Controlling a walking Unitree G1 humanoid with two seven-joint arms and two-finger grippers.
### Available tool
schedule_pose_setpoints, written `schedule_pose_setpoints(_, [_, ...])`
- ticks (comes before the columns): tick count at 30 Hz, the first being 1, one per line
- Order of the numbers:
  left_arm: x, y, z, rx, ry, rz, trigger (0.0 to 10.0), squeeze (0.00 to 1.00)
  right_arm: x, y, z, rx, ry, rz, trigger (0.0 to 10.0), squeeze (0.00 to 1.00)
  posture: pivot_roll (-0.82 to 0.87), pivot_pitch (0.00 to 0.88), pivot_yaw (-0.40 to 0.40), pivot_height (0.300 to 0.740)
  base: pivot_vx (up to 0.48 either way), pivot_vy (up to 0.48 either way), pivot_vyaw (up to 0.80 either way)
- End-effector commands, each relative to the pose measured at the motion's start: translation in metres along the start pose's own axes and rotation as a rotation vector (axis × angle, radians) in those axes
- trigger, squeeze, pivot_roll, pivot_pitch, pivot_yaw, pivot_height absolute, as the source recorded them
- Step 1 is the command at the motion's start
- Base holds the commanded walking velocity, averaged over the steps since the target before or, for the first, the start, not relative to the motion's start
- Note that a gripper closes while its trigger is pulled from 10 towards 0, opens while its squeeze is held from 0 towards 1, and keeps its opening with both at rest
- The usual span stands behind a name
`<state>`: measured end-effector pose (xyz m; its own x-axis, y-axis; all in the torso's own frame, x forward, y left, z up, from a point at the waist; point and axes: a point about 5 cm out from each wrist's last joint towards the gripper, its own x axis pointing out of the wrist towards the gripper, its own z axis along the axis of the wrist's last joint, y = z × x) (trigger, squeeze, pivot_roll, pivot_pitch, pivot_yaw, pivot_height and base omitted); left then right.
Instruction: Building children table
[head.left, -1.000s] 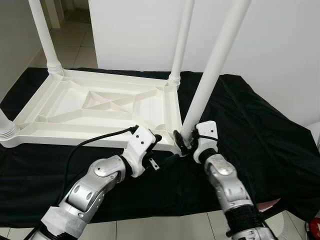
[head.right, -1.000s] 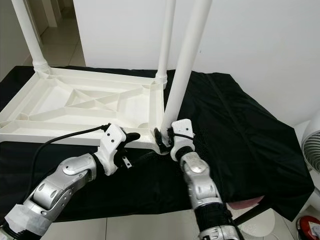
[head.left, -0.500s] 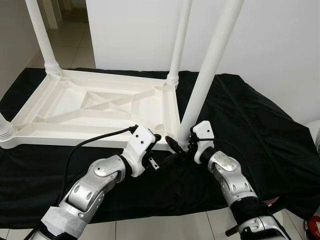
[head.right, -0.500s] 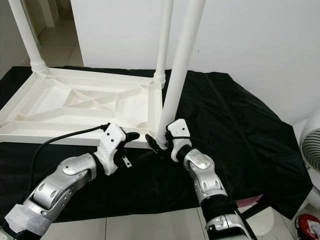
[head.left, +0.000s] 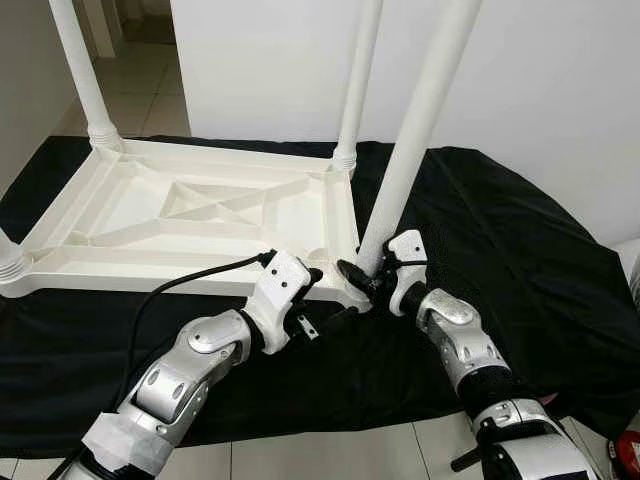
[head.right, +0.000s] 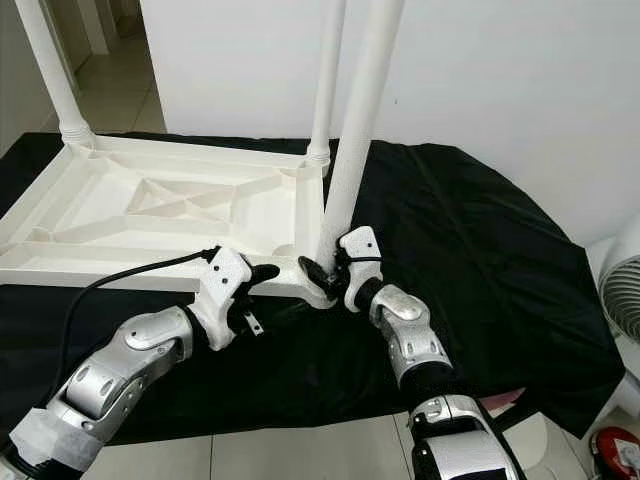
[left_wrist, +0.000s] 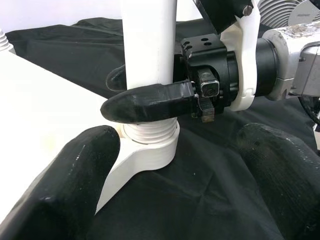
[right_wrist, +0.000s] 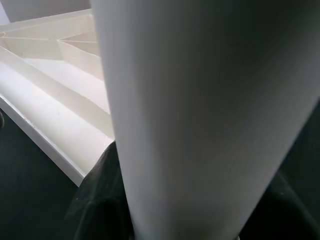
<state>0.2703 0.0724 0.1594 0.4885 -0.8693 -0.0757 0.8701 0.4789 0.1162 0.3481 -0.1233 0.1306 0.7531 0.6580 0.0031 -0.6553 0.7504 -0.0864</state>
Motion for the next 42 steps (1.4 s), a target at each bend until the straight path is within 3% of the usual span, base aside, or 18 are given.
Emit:
schedule_pose_setpoints(1, [0.000,-0.005,0.002,0.002,0.001,-0.087,10.0,0.00,-0.004,0.003,-0.011,0.006,0.041,0.026,0.0,0.00,0.08,0.010,-0.066,0.740,0.000,0.000,0.00])
schedule_pose_setpoints(7, [0.000,-0.006,0.001,0.002,0.001,-0.092,10.0,0.00,-0.008,0.003,-0.015,0.037,0.027,0.006,0.0,0.00,0.08,0.005,-0.066,0.740,0.000,0.000,0.00])
schedule_pose_setpoints(8, [0.000,-0.006,0.001,0.002,0.002,-0.094,10.0,0.00,-0.008,0.003,-0.016,0.042,0.026,-0.009,10.0,0.00,0.08,0.004,-0.068,0.740,0.000,0.000,0.00])
schedule_pose_setpoints(13, [0.000,-0.007,0.000,0.001,0.002,-0.096,10.0,0.00,-0.007,0.002,-0.017,0.063,0.026,-0.087,10.0,0.00,0.08,0.004,-0.069,0.740,0.000,0.000,0.00])
schedule_pose_setpoints(14, [0.000,-0.008,0.000,0.000,0.004,-0.098,10.0,0.00,-0.006,0.002,-0.016,0.082,0.016,-0.161,10.0,0.00,0.08,0.002,-0.072,0.740,0.000,0.000,0.00])
schedule_pose_setpoints(21, [0.000,-0.008,0.000,0.000,0.004,-0.102,10.0,0.00,-0.002,0.002,-0.011,0.112,-0.004,-0.330,10.0,0.00,0.08,0.001,-0.073,0.740,0.000,0.000,0.00])
schedule_pose_setpoints(26, [-0.001,-0.008,0.000,0.000,0.006,-0.102,10.0,0.00,0.000,0.003,-0.008,0.129,-0.013,-0.396,10.0,0.00,0.08,0.000,-0.073,0.740,0.000,0.000,0.00])
schedule_pose_setpoints(27, [-0.001,-0.008,0.000,0.001,0.008,-0.102,10.0,0.00,0.003,0.009,-0.002,0.143,-0.028,-0.525,10.0,0.00,0.08,0.000,-0.076,0.740,0.000,0.000,0.00])
schedule_pose_setpoints(30, [-0.001,-0.009,-0.001,0.000,0.008,-0.104,10.0,0.00,0.004,0.019,0.001,0.156,-0.025,-0.652,10.0,0.00,0.08,0.000,-0.078,0.740,0.000,0.000,0.00])
schedule_pose_setpoints(36, [0.000,-0.009,-0.001,-0.002,0.008,-0.105,10.0,0.00,0.011,0.035,0.003,0.196,-0.029,-0.662,10.0,0.00,0.09,0.000,-0.080,0.740,0.000,0.000,0.00])
schedule_pose_setpoints(41, [0.000,-0.008,-0.001,-0.002,0.008,-0.106,10.0,0.00,0.011,0.036,0.003,0.204,-0.033,-0.638,10.0,0.00,0.08,0.000,-0.079,0.740,0.000,0.000,0.00])
schedule_pose_setpoints(42, [0.001,-0.008,-0.001,-0.002,0.009,-0.106,10.0,0.00,0.011,0.035,0.004,0.203,-0.048,-0.625,10.0,1.00,0.08,0.000,-0.080,0.740,0.000,0.000,0.00])
